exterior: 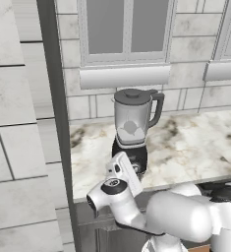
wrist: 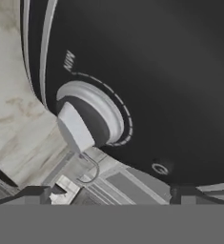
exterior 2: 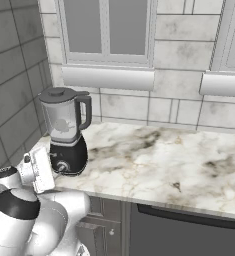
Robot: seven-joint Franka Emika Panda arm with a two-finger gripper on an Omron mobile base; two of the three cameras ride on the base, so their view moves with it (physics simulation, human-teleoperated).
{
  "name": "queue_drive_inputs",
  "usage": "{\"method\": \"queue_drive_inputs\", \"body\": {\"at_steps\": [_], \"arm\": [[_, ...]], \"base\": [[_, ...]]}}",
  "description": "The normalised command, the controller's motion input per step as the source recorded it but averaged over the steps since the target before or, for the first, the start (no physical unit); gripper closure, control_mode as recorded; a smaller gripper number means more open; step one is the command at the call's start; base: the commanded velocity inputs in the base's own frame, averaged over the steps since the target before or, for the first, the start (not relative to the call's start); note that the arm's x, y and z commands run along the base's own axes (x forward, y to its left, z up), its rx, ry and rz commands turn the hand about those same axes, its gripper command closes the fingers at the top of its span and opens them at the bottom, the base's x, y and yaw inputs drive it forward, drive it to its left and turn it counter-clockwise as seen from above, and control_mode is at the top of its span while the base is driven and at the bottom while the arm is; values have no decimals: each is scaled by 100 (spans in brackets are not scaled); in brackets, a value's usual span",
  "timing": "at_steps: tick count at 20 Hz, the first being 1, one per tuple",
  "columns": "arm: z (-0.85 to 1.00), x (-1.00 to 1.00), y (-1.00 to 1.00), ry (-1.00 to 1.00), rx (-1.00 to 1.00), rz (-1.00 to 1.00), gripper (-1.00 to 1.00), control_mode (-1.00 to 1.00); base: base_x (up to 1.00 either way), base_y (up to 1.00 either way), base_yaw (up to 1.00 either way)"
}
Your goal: Open the blender lid, put the kiwi in the blender, close the lid, and start the blender.
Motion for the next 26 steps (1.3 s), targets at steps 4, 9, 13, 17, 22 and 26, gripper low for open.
{"method": "queue_drive_inputs", "body": {"at_steps": [4,9,13,17,22,26], "arm": [[-19,36,-9,2,0,0,-100,-100],[-28,18,-11,0,0,-2,-100,-100],[-33,9,-13,0,0,-1,-100,-100],[-1,-22,-19,-5,0,0,-100,-100],[48,-68,-28,-13,0,0,-100,-100],[90,-22,-26,-11,0,0,-100,-100]], "base": [[0,0,0],[0,0,0],[0,0,0],[0,0,0],[0,0,0],[0,0,0]]}}
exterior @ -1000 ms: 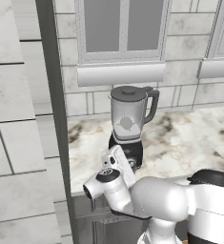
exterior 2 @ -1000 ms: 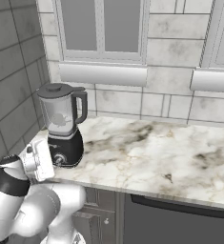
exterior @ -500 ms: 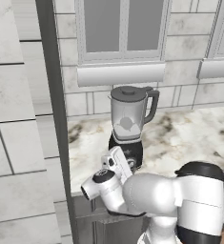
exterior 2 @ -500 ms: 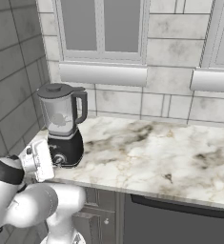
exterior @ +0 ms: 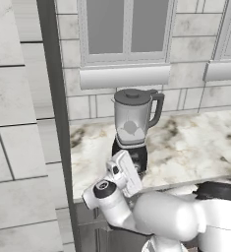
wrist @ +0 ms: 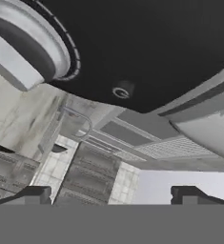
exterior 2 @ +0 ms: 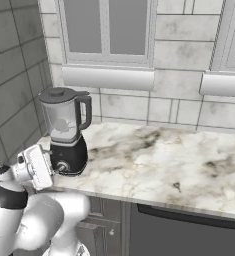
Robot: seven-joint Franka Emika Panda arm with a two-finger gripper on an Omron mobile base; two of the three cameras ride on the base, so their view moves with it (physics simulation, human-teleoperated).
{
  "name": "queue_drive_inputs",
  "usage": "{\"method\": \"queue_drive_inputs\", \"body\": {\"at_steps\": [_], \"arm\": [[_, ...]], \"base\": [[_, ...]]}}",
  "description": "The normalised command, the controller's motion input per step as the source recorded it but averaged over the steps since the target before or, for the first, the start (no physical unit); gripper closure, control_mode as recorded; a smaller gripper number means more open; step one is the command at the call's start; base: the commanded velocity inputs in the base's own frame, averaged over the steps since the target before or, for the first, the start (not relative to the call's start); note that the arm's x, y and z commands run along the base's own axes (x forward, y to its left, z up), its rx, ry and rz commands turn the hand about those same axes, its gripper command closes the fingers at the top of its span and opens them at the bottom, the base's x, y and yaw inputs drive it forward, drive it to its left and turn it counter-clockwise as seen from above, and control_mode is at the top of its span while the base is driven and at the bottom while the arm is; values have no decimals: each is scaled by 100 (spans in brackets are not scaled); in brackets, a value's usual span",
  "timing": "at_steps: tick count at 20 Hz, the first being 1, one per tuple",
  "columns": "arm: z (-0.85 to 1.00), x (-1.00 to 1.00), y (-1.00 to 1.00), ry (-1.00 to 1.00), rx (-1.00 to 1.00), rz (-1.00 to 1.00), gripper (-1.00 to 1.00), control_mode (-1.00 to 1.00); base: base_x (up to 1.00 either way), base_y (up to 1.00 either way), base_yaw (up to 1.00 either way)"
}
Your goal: Open the blender lid, put the kiwi in the blender, close the lid, and start the blender.
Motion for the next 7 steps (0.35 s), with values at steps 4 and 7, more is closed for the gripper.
{"method": "queue_drive_inputs", "body": {"at_steps": [4,7], "arm": [[93,-1,-24,-9,-3,0,-100,-100],[64,0,-18,-9,-1,0,-100,-100]], "base": [[0,0,0],[0,0,0]]}}
